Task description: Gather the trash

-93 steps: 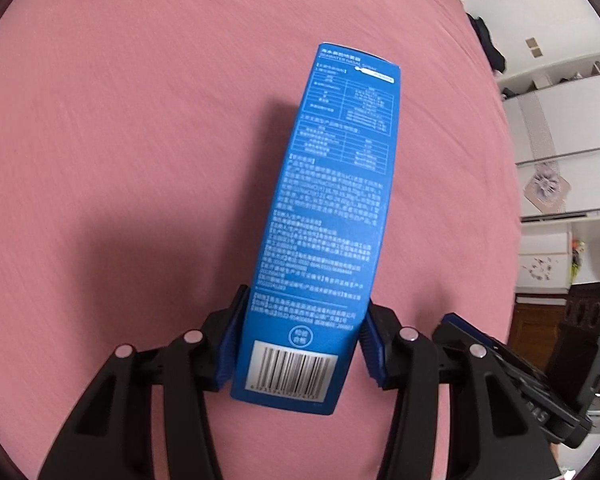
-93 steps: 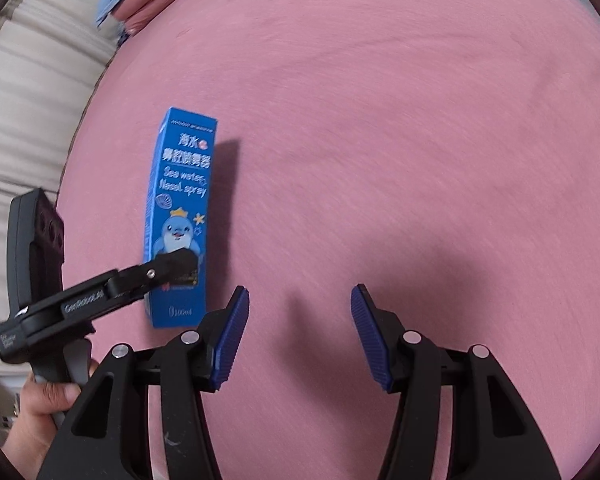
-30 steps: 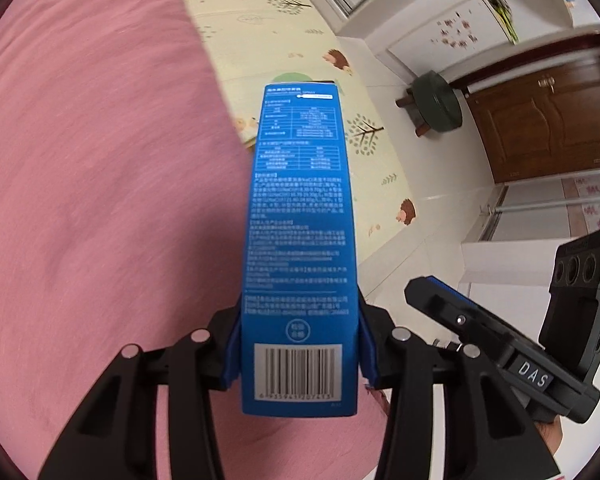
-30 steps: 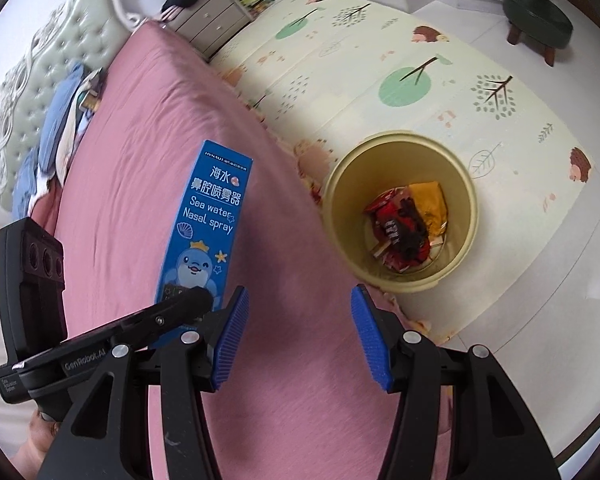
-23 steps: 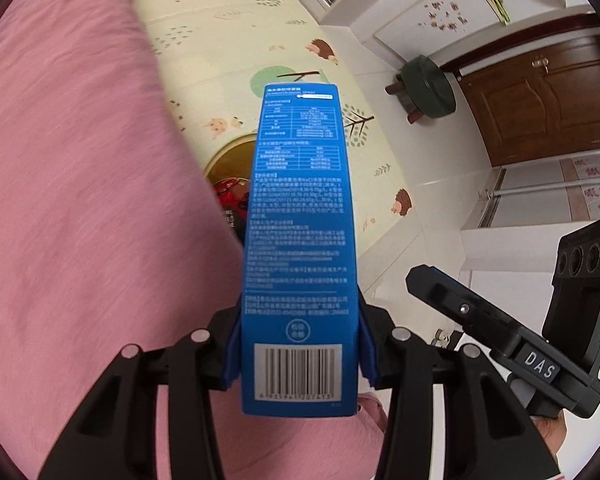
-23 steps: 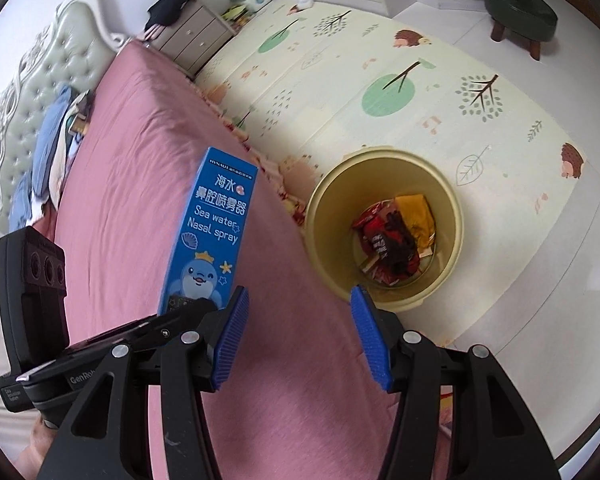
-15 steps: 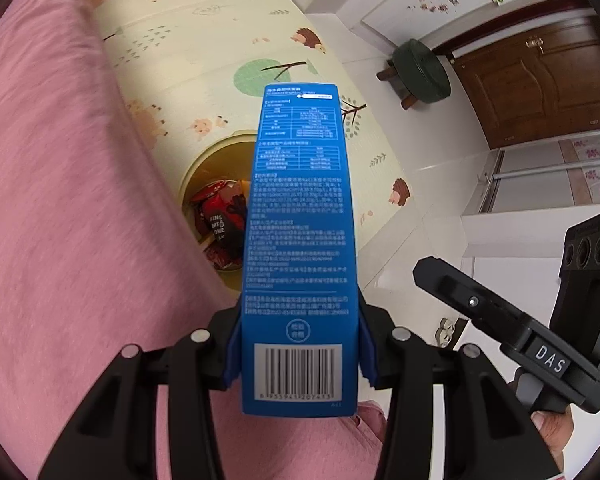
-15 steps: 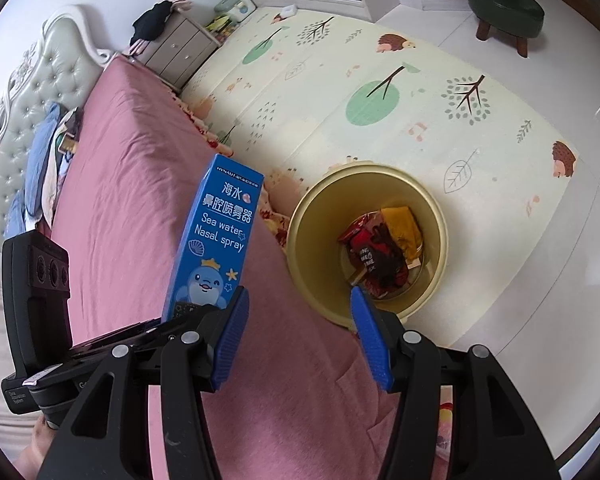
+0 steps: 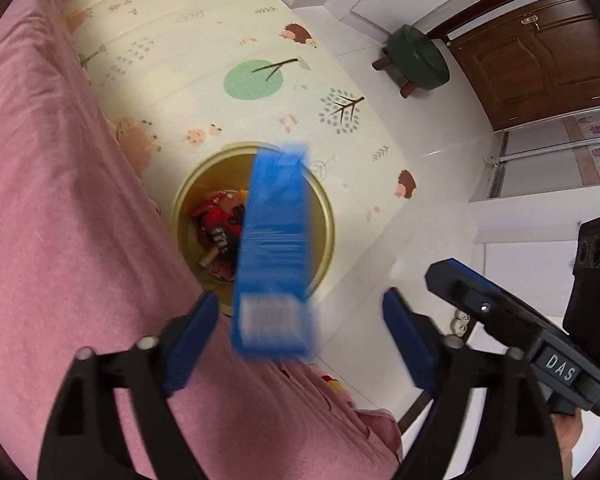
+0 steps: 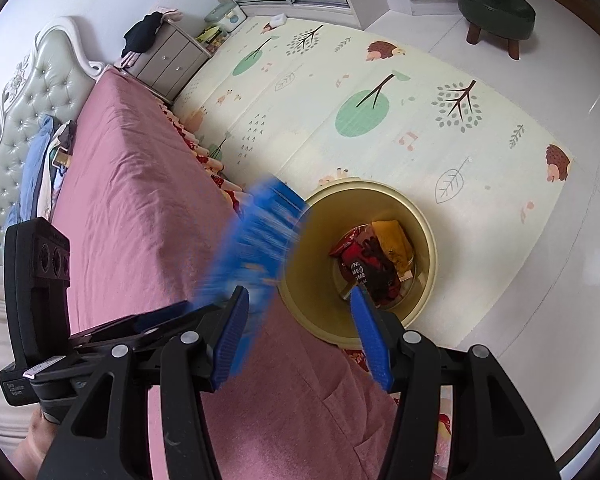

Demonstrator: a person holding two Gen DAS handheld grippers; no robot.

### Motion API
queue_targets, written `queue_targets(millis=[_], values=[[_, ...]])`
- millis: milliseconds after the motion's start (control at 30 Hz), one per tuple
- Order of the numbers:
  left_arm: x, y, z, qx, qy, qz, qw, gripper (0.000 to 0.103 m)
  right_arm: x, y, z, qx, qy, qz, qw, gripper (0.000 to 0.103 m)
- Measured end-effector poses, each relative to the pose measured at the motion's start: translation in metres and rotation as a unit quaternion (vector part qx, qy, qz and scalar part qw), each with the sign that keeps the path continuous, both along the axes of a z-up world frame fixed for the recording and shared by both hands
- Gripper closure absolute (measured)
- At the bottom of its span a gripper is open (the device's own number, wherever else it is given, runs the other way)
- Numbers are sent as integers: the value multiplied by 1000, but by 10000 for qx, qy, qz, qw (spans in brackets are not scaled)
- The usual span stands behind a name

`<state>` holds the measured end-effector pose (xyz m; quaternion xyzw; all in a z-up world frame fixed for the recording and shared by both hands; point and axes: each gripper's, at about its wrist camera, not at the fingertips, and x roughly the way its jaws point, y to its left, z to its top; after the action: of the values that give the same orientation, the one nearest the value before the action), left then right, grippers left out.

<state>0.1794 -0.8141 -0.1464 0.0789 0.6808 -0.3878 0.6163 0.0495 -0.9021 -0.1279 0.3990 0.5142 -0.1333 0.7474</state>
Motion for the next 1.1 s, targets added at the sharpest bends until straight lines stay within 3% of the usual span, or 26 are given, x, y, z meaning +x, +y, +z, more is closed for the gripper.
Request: queue_targets(millis=[600, 800, 1100], values=[[-5, 34, 24, -140, -120, 197, 9996, 23, 6, 16, 17, -128, -106, 213, 9996, 50], [-9, 83, 43, -175, -255, 493, 9983, 23, 14, 51, 31, -164, -191, 520, 9983, 50], [-21, 210, 53, 25, -421, 1221, 9916, 25, 28, 148, 40, -53, -155, 1438, 9895, 50]])
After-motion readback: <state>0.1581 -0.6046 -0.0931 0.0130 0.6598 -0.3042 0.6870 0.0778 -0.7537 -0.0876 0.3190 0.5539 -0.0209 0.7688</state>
